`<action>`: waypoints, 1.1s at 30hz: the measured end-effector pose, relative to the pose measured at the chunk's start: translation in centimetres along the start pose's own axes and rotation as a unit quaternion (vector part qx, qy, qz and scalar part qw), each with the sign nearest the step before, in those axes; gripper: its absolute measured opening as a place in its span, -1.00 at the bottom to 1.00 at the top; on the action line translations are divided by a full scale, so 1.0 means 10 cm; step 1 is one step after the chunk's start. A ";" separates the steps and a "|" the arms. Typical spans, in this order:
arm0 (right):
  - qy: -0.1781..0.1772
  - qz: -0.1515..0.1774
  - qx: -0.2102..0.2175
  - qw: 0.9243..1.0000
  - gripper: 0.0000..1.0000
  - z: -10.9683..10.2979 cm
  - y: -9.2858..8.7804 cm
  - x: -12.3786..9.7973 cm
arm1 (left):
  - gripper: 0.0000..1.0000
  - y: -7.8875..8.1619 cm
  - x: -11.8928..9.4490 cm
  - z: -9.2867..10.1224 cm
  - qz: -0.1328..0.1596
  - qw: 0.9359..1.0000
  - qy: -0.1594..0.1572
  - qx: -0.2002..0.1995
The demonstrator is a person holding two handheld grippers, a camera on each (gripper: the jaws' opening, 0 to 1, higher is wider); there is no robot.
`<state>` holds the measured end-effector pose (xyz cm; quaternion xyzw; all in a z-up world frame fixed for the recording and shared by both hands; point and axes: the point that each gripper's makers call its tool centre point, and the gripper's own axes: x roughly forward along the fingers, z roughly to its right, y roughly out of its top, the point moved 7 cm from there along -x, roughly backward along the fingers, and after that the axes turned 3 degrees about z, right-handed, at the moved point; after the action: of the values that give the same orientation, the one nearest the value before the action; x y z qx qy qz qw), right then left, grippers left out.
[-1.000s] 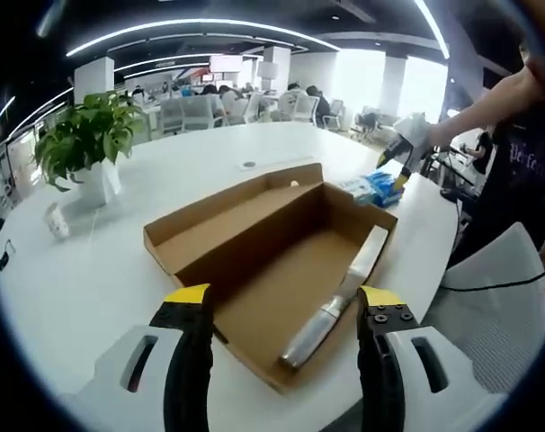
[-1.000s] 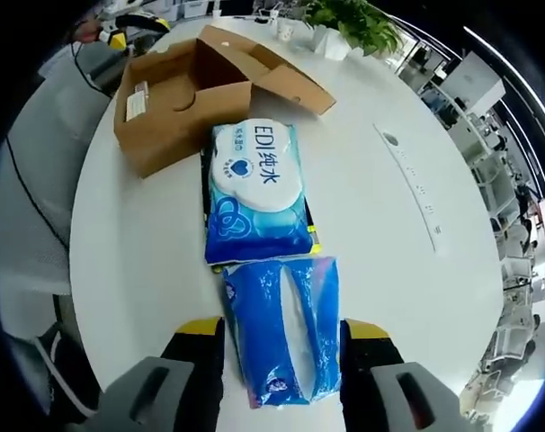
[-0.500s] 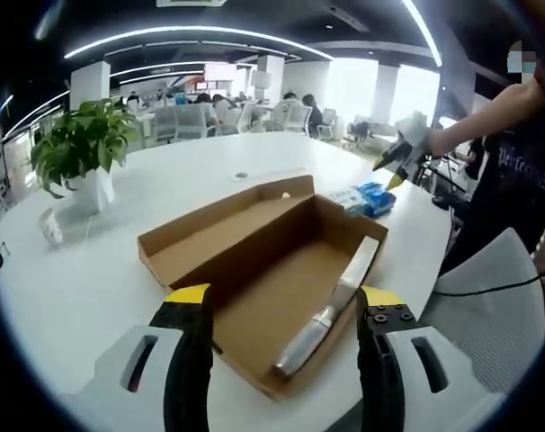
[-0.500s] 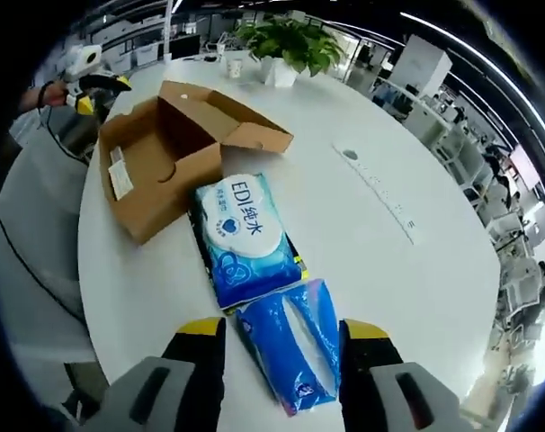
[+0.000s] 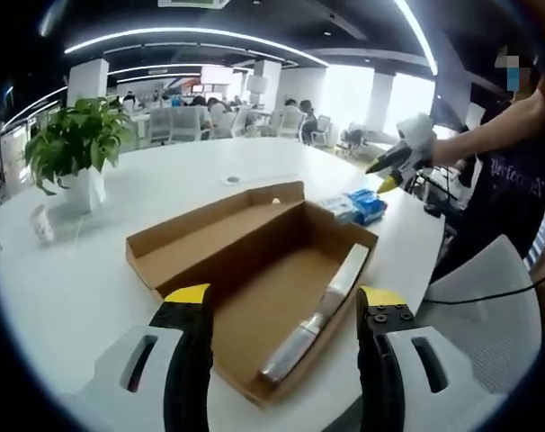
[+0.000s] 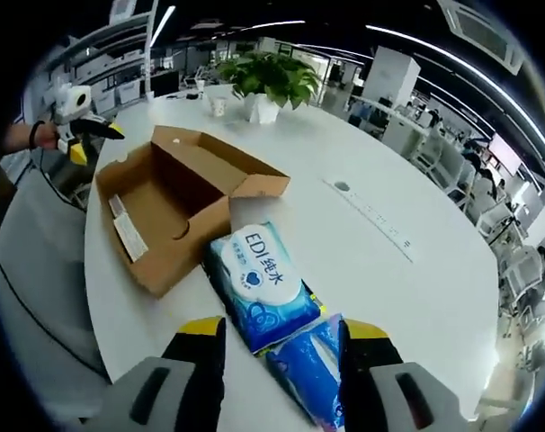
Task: Operate the shoe box by opening the lid, removing the specified soft item, and placing it in the target area until the item is outside and the box remains undamaged.
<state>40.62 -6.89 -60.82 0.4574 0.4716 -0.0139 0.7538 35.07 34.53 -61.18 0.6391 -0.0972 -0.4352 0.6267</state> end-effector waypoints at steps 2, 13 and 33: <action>0.002 0.014 0.008 1.000 -0.04 -0.08 0.06 0.02 | 0.28 0.00 0.00 0.01 0.002 1.000 -0.001 -0.004; 0.010 0.074 0.059 0.995 -0.01 -0.52 0.28 0.08 | 0.28 0.03 -0.05 -0.04 0.010 1.000 -0.002 -0.003; 0.040 0.095 0.086 0.991 0.03 -1.19 0.18 0.19 | 0.31 0.02 -0.14 -0.07 0.019 1.000 -0.003 -0.011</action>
<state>34.18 3.30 -62.62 0.5638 0.4522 0.0357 0.6902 34.79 35.98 -60.47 0.6288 -0.1067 -0.4260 0.6417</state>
